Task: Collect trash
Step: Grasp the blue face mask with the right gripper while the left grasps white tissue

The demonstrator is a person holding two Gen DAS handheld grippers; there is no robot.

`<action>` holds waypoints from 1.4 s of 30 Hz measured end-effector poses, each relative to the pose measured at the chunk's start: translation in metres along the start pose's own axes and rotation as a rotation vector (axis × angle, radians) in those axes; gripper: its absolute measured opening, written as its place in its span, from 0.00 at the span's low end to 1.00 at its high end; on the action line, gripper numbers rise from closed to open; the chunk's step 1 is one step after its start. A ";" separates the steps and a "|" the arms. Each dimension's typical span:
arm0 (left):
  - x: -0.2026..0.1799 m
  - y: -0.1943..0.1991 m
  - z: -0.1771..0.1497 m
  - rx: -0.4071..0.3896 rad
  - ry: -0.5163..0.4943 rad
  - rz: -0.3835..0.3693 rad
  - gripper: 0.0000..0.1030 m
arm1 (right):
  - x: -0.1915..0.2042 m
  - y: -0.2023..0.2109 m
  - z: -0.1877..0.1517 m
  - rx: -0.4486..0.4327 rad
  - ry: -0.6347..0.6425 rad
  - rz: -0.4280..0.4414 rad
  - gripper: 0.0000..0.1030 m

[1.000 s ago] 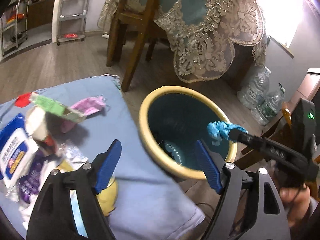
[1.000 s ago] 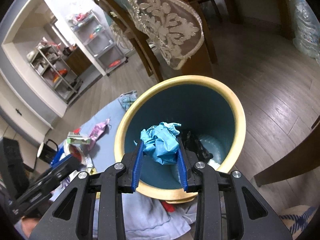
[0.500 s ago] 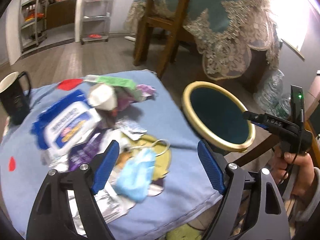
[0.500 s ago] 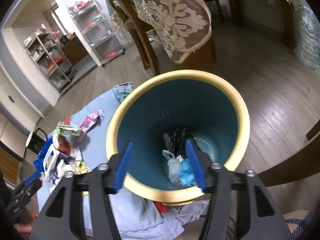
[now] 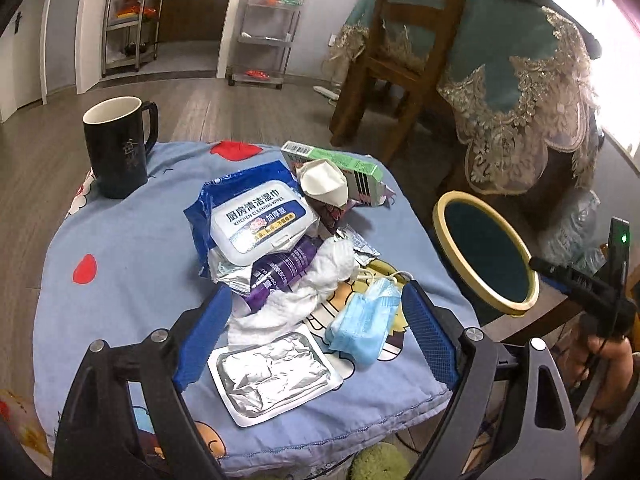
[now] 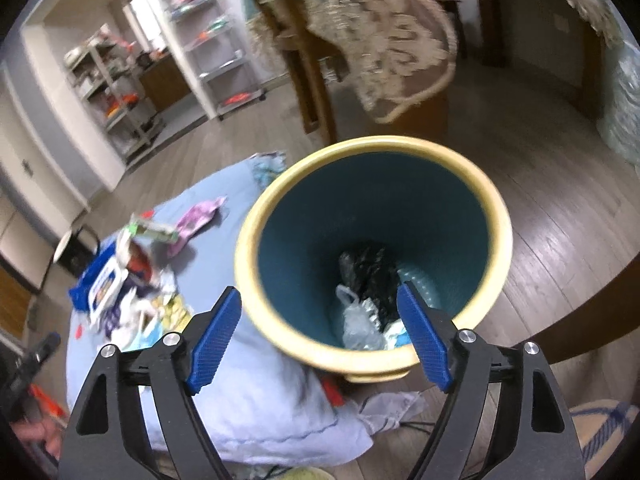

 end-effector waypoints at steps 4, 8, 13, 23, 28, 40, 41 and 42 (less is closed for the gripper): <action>-0.001 -0.004 -0.006 0.008 -0.014 -0.005 0.82 | 0.035 -0.004 -0.007 0.024 0.068 0.065 0.78; -0.009 -0.014 -0.013 0.020 -0.057 -0.012 0.75 | 0.079 -0.015 -0.017 0.064 0.147 0.149 0.78; -0.004 -0.015 -0.011 -0.011 -0.028 -0.003 0.75 | 0.127 -0.031 -0.020 0.098 0.179 0.265 0.78; 0.067 0.000 0.012 -0.107 0.257 0.083 0.75 | 0.198 -0.079 -0.043 0.238 0.138 0.410 0.59; 0.061 -0.005 0.009 -0.090 0.211 0.091 0.75 | 0.207 -0.091 -0.056 0.269 0.161 0.412 0.21; -0.010 -0.031 -0.016 -0.030 -0.164 0.084 0.74 | 0.143 -0.050 -0.030 0.170 0.171 0.366 0.06; -0.013 -0.035 -0.018 -0.017 -0.177 0.087 0.74 | 0.136 -0.046 -0.028 0.161 0.169 0.361 0.06; -0.015 -0.040 -0.021 -0.003 -0.188 0.090 0.74 | 0.130 -0.042 -0.027 0.155 0.164 0.359 0.06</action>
Point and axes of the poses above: each gripper's, at about its wrist camera, not at the fingertips, and y roughly against the way its jaws point, x to its left, z to its top, the point moved 8 cm from there along -y, roughly the way its jaws point, and after that the axes turned 13 degrees about y, right-handed, at the moved point
